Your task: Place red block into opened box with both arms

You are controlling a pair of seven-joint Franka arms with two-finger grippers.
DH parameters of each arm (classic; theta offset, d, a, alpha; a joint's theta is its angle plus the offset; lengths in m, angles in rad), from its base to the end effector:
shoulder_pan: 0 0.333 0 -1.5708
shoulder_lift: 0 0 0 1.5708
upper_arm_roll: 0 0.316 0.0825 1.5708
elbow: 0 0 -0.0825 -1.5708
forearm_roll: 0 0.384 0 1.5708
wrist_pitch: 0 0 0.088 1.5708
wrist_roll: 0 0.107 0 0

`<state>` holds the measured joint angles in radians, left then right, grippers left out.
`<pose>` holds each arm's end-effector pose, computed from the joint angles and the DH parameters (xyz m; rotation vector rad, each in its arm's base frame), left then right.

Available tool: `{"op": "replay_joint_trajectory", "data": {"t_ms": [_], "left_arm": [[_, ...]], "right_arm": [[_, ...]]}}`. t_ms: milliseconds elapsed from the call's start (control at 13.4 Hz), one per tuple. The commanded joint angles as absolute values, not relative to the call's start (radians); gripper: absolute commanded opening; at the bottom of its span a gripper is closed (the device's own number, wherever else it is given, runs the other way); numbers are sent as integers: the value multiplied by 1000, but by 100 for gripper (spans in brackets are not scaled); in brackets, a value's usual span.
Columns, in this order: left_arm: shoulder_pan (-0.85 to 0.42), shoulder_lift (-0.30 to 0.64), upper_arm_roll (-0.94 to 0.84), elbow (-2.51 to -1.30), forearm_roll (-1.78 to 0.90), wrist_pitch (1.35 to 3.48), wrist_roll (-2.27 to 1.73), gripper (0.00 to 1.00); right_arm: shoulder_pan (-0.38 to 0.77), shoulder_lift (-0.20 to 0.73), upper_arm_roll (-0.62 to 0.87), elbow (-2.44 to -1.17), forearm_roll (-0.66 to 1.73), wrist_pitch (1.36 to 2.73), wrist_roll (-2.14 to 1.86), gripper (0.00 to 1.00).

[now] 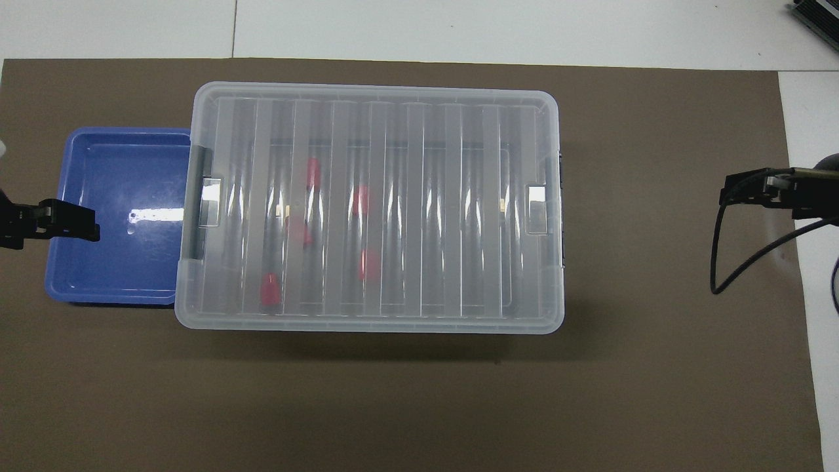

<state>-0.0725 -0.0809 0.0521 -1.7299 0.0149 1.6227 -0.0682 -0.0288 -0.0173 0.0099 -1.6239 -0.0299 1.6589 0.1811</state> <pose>0.5311 -0.0083 0.5975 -3.1287 -0.0729 0.0405 0.5570 -0.0134 0.6169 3.0995 -0.3081 0.0850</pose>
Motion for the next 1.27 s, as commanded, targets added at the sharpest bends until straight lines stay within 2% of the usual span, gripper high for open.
{"op": "replay_joint_trajectory", "data": {"t_ms": [0,224,1195], "left_arm": [[-75,-110,57,-1763,25,1640,-58,100],[-75,-110,57,-1763,25,1640,-58,100],[-75,-110,57,-1763,25,1640,-58,100]], "right_arm": [[-25,31,21,-1548,-49,1591,233,100],[-25,8,26,-1586,-44,1589,253,100],[-35,5,18,-1585,-31,1595,183,100]]}}
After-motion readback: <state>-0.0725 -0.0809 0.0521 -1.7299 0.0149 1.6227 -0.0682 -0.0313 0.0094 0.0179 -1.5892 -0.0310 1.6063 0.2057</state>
